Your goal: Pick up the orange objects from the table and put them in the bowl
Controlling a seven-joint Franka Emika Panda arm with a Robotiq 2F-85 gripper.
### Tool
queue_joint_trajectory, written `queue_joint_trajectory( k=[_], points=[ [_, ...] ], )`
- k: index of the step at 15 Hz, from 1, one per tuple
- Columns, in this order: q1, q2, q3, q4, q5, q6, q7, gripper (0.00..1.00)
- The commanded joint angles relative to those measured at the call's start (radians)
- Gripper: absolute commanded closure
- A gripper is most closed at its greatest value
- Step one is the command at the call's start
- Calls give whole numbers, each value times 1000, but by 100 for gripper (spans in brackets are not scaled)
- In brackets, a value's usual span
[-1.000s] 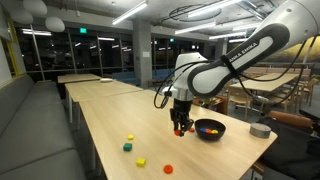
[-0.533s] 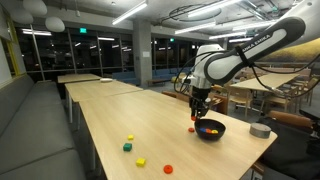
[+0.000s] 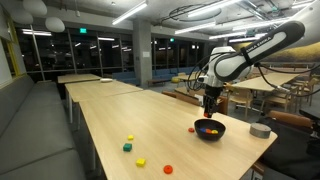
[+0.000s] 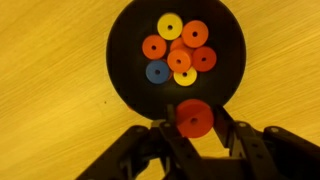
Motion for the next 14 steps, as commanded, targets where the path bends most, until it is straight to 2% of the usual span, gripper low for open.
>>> queue_joint_trajectory(
  k=[1, 6, 7, 8, 9, 10, 13, 14],
  points=[
    [-11, 22, -25, 13, 18, -2, -16, 80],
    [-22, 93, -42, 50, 39, -10, -20, 80],
    [-25, 106, -41, 57, 42, -14, -15, 65],
    [-27, 119, -40, 66, 46, -19, -13, 33],
    [-30, 129, -38, 72, 47, -18, -10, 32],
    [-32, 142, -36, 80, 49, -17, -8, 27],
    [-35, 164, -26, 97, 48, -26, 0, 3],
    [-33, 160, -20, 96, 44, -27, 4, 0]
  ],
)
